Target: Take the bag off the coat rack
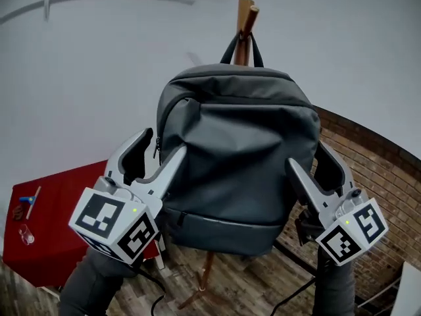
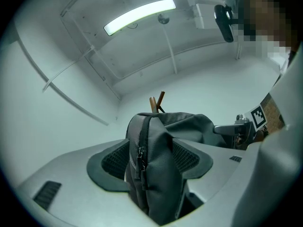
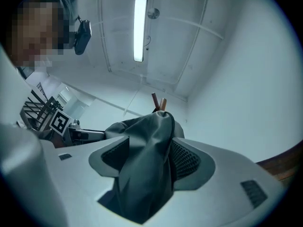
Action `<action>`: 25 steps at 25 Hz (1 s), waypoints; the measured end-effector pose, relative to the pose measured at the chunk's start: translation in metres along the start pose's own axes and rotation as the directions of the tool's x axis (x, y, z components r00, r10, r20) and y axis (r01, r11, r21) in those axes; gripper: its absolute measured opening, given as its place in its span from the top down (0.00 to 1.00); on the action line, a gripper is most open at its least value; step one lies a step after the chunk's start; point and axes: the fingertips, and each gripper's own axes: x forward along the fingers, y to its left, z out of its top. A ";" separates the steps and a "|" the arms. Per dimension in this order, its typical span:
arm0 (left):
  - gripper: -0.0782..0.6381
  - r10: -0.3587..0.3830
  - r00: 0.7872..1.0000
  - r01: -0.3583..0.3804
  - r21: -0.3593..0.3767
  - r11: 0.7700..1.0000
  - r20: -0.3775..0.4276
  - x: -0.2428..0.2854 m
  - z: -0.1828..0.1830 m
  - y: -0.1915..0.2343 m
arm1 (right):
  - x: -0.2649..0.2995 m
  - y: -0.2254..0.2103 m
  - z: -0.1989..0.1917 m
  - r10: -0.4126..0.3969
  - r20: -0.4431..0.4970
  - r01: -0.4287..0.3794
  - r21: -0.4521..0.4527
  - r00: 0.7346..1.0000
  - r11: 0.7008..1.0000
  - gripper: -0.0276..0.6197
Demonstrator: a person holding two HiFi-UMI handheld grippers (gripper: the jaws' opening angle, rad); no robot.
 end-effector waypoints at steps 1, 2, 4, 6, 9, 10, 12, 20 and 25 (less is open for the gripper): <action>0.51 -0.009 1.000 0.009 -0.013 1.000 -0.008 0.004 -0.001 0.000 | 0.004 -0.001 0.002 -0.003 0.003 0.003 -0.007 1.000 1.000 0.54; 0.51 -0.016 1.000 0.016 -0.028 0.999 -0.013 0.007 -0.002 -0.001 | 0.007 -0.003 0.003 -0.008 0.005 0.008 -0.013 1.000 1.000 0.54; 0.51 -0.029 0.999 0.028 -0.050 0.998 -0.015 0.011 -0.003 -0.002 | 0.010 -0.008 0.002 -0.029 0.007 0.029 -0.026 1.000 0.999 0.54; 0.51 -0.033 0.999 0.032 -0.051 0.998 -0.020 0.012 -0.004 -0.002 | 0.011 -0.012 -0.001 -0.055 0.005 0.056 -0.047 0.998 0.997 0.55; 0.68 -0.040 0.998 0.040 -0.024 0.999 -0.037 0.010 -0.007 -0.004 | 0.011 -0.007 -0.002 -0.069 0.010 0.070 -0.093 0.998 0.993 0.76; 0.75 -0.048 0.998 0.048 -0.012 0.999 -0.035 0.010 -0.006 -0.007 | 0.012 -0.004 -0.001 -0.068 0.019 0.070 -0.108 0.997 0.992 0.82; 0.77 -0.063 0.998 0.063 0.003 0.998 -0.027 0.011 -0.004 -0.011 | 0.012 -0.001 0.004 -0.076 0.049 0.082 -0.130 0.996 0.988 0.89; 0.78 -0.073 0.997 0.073 -0.016 0.997 0.024 0.008 0.010 -0.012 | 0.007 0.009 0.031 -0.083 0.141 0.107 -0.173 0.987 0.979 0.91; 0.78 -0.076 0.992 0.075 0.021 0.997 0.096 -0.005 0.058 -0.022 | -0.005 0.019 0.075 -0.083 0.215 0.130 -0.215 0.973 0.968 0.91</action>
